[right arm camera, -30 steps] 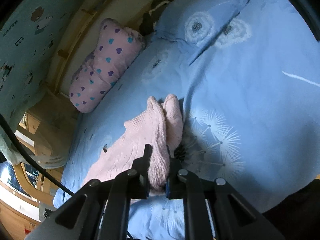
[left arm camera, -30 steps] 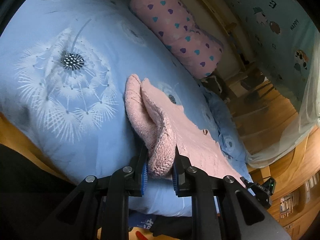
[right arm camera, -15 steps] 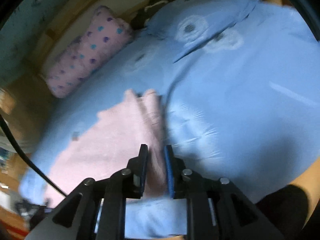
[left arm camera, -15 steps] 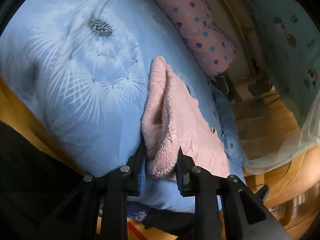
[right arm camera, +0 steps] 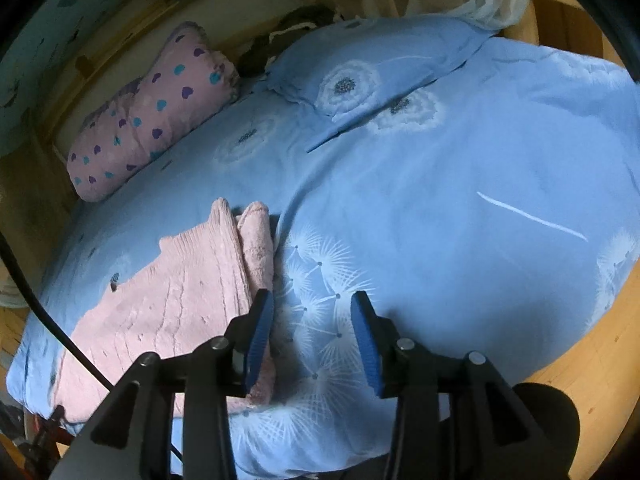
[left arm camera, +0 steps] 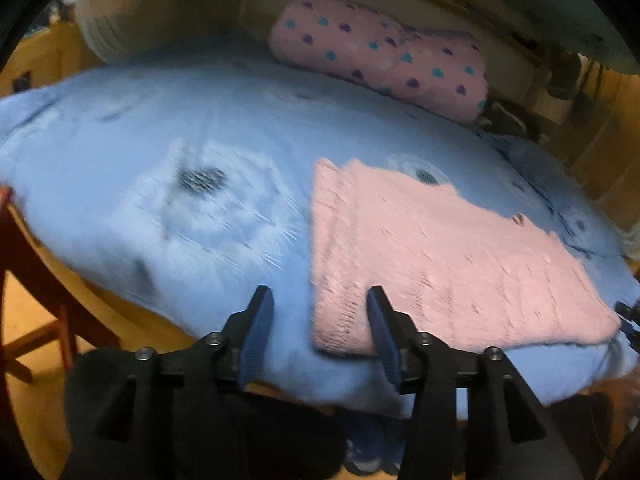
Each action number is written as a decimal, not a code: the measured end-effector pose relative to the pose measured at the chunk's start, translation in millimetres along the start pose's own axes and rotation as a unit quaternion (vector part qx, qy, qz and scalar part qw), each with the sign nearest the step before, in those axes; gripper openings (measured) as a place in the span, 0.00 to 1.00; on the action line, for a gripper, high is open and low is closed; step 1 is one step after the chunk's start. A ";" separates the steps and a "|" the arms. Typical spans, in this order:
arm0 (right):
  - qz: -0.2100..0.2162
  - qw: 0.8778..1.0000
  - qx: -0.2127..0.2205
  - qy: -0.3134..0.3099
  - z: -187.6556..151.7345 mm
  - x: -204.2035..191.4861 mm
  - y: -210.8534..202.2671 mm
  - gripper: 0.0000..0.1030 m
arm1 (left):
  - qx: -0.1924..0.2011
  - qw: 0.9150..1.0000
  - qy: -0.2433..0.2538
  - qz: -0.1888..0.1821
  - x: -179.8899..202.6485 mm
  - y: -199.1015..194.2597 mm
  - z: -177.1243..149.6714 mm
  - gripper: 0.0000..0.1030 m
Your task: Fold small clothes
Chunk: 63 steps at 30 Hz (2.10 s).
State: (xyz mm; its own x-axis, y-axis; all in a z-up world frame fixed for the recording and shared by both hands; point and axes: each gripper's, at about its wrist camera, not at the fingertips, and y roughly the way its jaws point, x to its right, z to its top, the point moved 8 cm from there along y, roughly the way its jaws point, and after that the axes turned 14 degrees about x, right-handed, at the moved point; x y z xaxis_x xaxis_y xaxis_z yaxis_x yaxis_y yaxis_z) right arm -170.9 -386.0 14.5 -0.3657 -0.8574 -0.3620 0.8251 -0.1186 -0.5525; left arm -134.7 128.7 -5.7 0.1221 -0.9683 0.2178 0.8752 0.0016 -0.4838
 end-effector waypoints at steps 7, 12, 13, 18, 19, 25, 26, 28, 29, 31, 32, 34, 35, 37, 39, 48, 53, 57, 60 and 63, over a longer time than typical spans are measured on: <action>0.009 1.000 -0.009 -0.016 -5.4 -15.0 4.6 0.41 | 0.013 0.998 -0.063 0.014 -31.7 -1.2 10.4 0.30; -0.002 0.999 0.009 -0.044 5.8 -28.3 2.5 0.41 | 0.050 0.993 -0.067 -0.084 -11.1 -13.4 45.2 0.24; 0.001 0.999 0.013 -0.047 10.6 -33.2 2.7 0.41 | 0.066 0.994 -0.045 -0.081 -7.1 -15.3 56.4 0.24; 0.022 0.996 0.025 -0.087 28.0 -73.4 12.0 0.42 | 0.069 0.995 0.020 -0.069 5.4 5.5 81.3 0.24; 0.028 0.994 0.016 -0.101 27.1 -86.6 19.9 0.42 | 0.058 0.995 0.028 -0.070 7.8 14.1 80.9 0.24; 0.079 0.980 -0.036 -0.180 3.1 -171.2 63.7 0.47 | -0.090 0.986 0.000 -0.143 18.7 75.4 39.6 0.24; 0.091 0.975 -0.049 -0.197 -3.2 -192.0 76.6 0.48 | -0.119 0.982 -0.015 -0.147 16.4 85.5 29.8 0.24; 0.118 0.964 -0.084 -0.222 -15.9 -237.7 105.1 0.48 | -0.136 0.979 -0.043 -0.148 8.1 95.6 20.0 0.20; 0.135 0.957 -0.101 -0.234 -24.4 -261.9 117.1 0.48 | -0.133 0.978 -0.053 -0.152 5.5 94.0 20.7 0.20; 0.170 0.939 -0.143 -0.262 -46.2 -319.6 138.2 0.48 | -0.133 0.980 -0.062 -0.134 -2.2 89.3 22.4 0.15; 0.194 0.928 -0.172 -0.268 -61.7 -352.5 145.1 0.48 | -0.131 0.982 -0.062 -0.121 -5.9 86.2 21.7 0.15; 0.247 0.904 -0.240 -0.252 -95.1 -400.2 151.4 0.48 | -0.130 0.986 -0.057 -0.091 -11.1 83.5 16.1 0.15; 0.260 0.892 -0.286 -0.233 -115.4 -417.2 155.4 0.48 | -0.127 0.986 -0.060 -0.087 -11.9 81.9 12.8 0.15; 0.272 0.872 -0.355 -0.198 -156.9 -441.3 160.8 0.50 | -0.126 0.988 -0.058 -0.067 -9.7 75.8 11.4 0.15; 0.280 0.876 -0.312 -0.239 -175.1 -456.3 163.1 0.63 | -0.119 0.990 -0.051 -0.051 -8.6 67.9 11.4 0.16; 0.269 0.837 -0.233 -0.416 -212.5 -490.4 143.8 1.00 | 0.009 0.979 -0.159 -0.131 -28.4 -1.8 16.5 0.38; 0.223 0.862 -0.306 -0.337 -191.1 -480.3 155.3 1.00 | -0.022 0.952 -0.259 -0.161 -47.6 19.0 -8.3 0.47; 0.177 0.880 -0.312 -0.311 -169.6 -467.4 153.1 0.99 | -0.023 0.964 -0.205 -0.165 -34.4 18.3 -9.7 0.53; 0.162 0.881 -0.300 -0.327 -159.7 -458.0 144.9 0.99 | -0.025 0.946 -0.262 -0.190 -36.9 7.3 -11.6 0.53; 0.166 0.878 -0.310 -0.325 -153.9 -448.3 136.5 0.99 | -0.021 0.893 -0.381 -0.238 -61.2 -4.5 -18.4 0.53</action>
State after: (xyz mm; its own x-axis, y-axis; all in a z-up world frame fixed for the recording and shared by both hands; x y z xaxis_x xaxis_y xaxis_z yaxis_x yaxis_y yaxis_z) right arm 39.3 59.2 -14.1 0.3397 -0.9217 -0.1871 0.3736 0.3149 -0.8725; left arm -154.7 183.4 -32.5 0.0378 -0.4061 0.9130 0.8962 -0.3903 -0.2108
